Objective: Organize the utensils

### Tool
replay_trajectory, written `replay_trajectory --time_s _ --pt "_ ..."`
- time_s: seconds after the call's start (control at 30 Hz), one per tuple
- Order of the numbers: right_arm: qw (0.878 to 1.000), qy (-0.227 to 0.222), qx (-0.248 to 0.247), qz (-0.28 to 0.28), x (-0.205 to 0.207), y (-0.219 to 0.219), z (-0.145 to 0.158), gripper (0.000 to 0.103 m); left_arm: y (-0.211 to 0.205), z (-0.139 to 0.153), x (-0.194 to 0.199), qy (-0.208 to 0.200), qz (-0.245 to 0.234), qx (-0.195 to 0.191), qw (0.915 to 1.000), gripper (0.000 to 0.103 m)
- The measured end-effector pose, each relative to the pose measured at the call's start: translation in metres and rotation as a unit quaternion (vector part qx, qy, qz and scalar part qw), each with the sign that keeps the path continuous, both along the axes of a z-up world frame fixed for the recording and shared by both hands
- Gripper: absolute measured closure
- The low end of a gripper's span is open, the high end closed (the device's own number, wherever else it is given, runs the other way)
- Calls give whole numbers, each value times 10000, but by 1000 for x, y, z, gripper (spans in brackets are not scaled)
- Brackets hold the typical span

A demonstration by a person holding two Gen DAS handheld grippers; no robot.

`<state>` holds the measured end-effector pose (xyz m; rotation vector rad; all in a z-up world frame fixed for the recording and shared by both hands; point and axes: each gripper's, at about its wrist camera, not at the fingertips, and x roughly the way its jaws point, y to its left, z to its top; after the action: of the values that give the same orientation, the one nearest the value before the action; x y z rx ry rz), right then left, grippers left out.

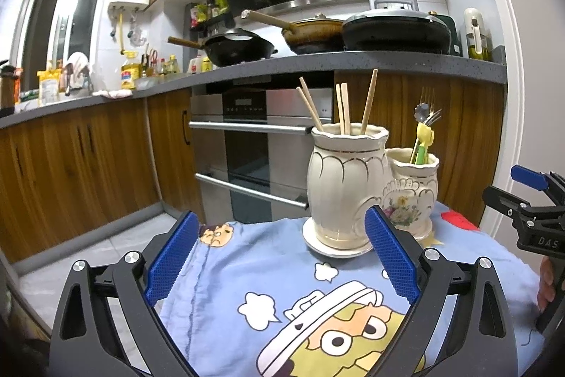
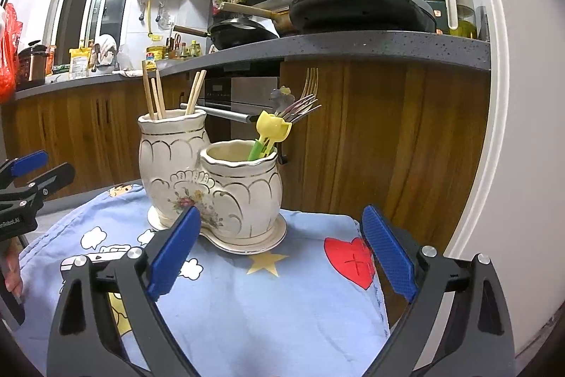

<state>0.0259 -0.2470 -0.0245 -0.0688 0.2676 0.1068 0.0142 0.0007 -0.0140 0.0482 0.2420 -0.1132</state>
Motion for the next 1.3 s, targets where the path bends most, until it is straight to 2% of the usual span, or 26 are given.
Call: replay_trajectory --time_s 1.3 --pt "9999 -132 -30 22 -6 2 4 13 1 2 -3 -27 -27 35 10000 9"
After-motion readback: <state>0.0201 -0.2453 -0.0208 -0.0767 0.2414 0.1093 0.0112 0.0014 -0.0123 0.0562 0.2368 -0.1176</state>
